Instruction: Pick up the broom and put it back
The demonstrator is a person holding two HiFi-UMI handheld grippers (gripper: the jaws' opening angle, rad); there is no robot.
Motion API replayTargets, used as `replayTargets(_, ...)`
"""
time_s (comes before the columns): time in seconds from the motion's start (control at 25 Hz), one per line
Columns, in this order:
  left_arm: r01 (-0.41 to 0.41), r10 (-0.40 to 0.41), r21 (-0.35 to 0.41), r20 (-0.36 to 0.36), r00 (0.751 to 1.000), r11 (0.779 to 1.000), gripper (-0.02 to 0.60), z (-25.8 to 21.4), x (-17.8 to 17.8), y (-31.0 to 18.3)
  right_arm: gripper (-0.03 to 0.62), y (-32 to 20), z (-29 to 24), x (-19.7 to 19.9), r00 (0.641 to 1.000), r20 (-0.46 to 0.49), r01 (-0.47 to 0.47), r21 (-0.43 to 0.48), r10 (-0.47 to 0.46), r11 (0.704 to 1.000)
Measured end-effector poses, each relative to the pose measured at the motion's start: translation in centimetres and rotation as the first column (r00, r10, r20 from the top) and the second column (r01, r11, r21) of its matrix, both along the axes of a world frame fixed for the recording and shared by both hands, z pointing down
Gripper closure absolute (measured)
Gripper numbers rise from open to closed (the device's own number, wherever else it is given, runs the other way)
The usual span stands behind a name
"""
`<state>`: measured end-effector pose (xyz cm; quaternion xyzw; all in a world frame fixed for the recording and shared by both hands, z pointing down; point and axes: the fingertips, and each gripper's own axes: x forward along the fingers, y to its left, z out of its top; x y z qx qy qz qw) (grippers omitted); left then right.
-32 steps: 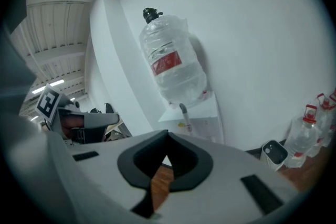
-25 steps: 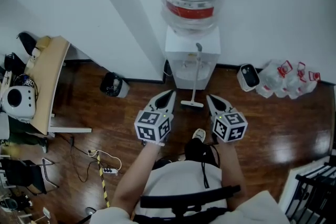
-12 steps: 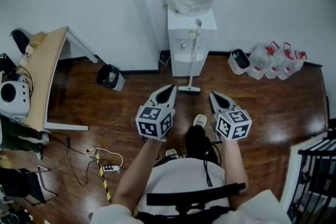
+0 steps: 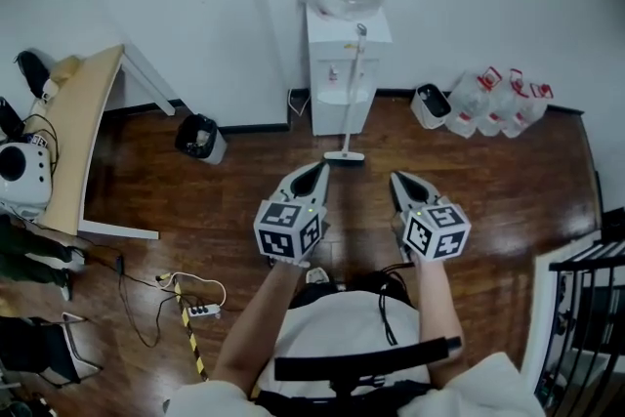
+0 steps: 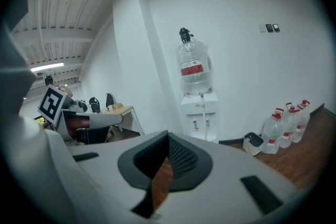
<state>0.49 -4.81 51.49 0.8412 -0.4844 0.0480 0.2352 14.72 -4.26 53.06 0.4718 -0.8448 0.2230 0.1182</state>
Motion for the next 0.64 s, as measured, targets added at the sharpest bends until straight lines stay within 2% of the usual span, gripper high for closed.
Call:
replayTargets(0.2, 0.017, -0.017, 0.017, -0.005, 1.0, 1.0, 0.594, -0.9, 0.5, 0.1, 0.588, 0.2, -0.3, 1.0, 1.0, -0.001, 0.002, 0.002, -0.002, 1.0)
replayTargets(0.64, 0.004, -0.004, 0.036, 0.0, 1.0, 0.999, 0.594, -2.4, 4.8, -1.5, 0.588, -0.9, -0.9, 5.7, 1.0, 0.005, -0.026, -0.001, 0.026, 1.0)
